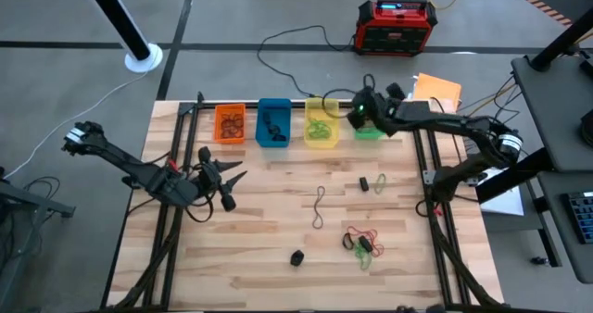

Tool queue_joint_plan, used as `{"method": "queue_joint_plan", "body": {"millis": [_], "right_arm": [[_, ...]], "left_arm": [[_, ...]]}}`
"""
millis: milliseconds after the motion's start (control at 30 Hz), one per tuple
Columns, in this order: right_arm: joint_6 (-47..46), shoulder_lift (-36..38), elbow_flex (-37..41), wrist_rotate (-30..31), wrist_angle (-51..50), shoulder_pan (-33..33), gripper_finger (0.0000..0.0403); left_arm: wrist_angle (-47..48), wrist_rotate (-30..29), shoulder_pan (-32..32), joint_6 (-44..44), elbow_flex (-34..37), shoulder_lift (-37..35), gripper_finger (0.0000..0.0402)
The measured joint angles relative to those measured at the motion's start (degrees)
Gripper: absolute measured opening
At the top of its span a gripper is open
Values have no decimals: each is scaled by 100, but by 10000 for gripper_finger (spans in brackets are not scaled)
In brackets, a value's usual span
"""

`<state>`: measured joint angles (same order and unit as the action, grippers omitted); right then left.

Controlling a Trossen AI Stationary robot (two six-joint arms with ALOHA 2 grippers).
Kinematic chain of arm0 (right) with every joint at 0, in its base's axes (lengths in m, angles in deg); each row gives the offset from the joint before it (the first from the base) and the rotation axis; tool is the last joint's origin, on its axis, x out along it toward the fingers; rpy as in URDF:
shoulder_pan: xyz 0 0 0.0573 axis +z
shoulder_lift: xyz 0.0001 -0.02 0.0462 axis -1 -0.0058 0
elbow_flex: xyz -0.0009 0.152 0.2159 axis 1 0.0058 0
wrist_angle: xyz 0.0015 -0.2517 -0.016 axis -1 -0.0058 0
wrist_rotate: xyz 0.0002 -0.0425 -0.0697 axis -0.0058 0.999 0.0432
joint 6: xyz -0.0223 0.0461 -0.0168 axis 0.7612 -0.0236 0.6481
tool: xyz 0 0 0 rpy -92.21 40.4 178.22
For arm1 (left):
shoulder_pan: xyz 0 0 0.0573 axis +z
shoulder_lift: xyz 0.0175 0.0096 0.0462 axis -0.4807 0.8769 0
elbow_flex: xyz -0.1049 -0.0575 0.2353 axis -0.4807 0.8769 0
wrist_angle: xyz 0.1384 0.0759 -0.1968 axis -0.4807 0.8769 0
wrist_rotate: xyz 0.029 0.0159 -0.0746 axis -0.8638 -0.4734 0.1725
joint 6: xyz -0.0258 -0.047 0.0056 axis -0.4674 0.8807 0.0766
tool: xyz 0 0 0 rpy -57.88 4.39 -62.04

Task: Sort rubber bands into baskets
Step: Put the red rubber band into the green bin, then put the green rubber band into the yellow bin

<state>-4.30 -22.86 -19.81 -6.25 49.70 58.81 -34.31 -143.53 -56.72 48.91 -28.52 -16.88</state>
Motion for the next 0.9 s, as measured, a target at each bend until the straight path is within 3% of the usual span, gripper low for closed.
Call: {"method": "queue_joint_plan", "body": {"millis": [300,567,900], "right_arm": [[-447,-410,100,-1384,-124,-883,9],[-742,-754,108,-1455,-91,-931,22],[-980,-723,104,-1505,-91,-971,112]], "left_arm": [[-149,-5,13,7,0,283,123],[-152,-11,15,118,0,326,123],[-149,-16,62,120,0,326,123]]}}
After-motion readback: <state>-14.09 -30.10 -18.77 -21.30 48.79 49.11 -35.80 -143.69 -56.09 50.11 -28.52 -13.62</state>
